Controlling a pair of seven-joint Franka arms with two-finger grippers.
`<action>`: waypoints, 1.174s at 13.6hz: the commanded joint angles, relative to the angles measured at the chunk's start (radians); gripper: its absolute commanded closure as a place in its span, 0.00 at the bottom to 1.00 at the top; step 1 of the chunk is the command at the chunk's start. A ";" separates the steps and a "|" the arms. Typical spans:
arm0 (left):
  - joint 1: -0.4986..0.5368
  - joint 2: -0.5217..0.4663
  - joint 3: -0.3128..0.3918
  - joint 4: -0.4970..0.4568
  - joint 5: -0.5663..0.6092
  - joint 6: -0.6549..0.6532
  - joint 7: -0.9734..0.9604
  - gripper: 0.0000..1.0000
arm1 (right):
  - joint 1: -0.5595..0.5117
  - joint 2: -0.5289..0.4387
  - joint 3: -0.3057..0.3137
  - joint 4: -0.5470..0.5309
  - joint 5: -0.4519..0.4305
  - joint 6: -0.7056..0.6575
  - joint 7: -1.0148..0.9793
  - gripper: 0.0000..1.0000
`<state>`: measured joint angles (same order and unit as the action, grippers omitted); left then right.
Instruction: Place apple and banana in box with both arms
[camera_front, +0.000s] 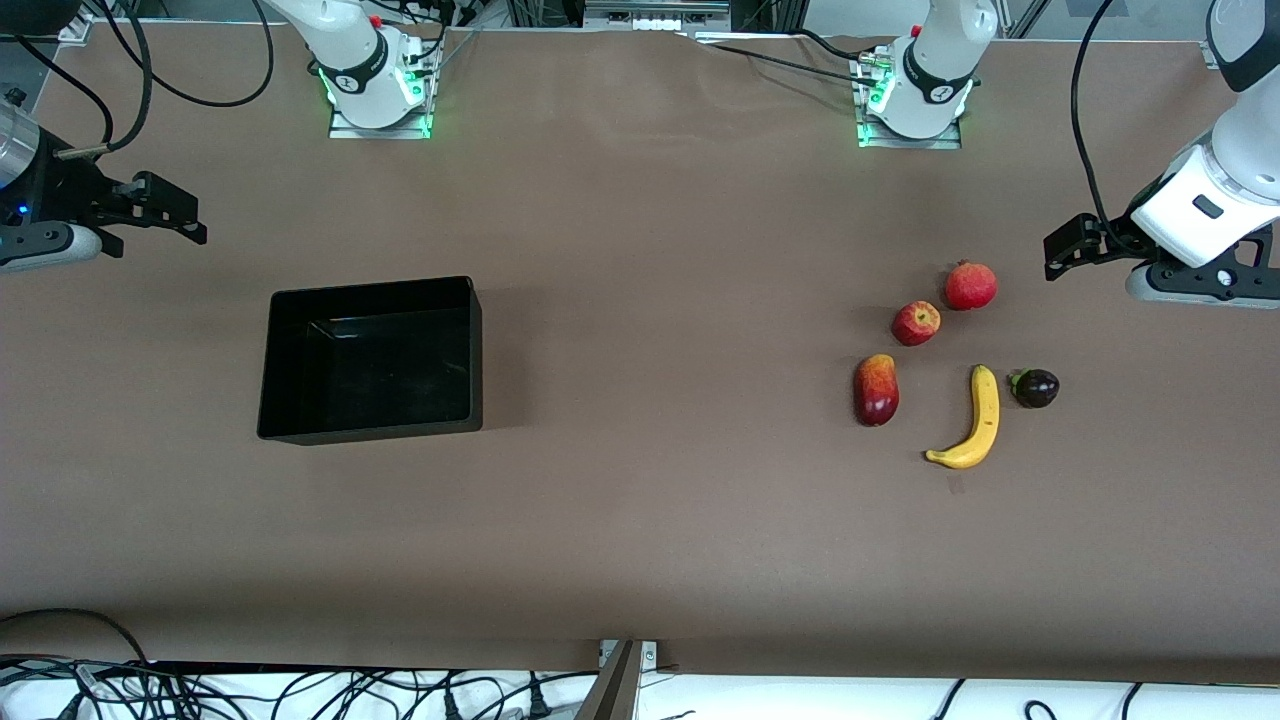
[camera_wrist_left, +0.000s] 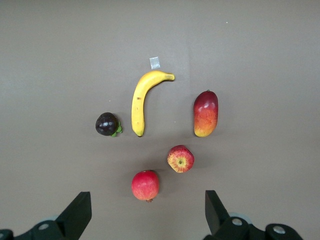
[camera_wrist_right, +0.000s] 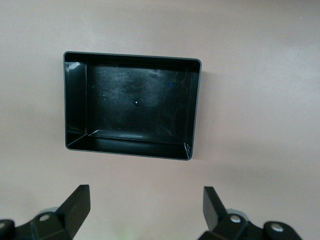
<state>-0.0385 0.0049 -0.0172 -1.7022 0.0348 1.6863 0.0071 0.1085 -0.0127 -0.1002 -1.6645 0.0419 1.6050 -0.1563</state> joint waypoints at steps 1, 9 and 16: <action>-0.003 0.014 -0.003 0.033 0.025 -0.025 0.016 0.00 | 0.032 0.005 0.002 0.019 -0.051 -0.007 0.012 0.00; -0.001 0.014 -0.003 0.033 0.025 -0.025 0.016 0.00 | 0.024 0.117 -0.009 -0.030 -0.051 0.103 0.017 0.00; 0.000 0.014 -0.003 0.033 0.023 -0.027 0.016 0.00 | -0.009 0.308 -0.061 -0.225 -0.037 0.499 0.017 0.00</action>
<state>-0.0384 0.0055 -0.0171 -1.7003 0.0349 1.6837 0.0071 0.1202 0.2449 -0.1597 -1.8655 0.0019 2.0320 -0.1523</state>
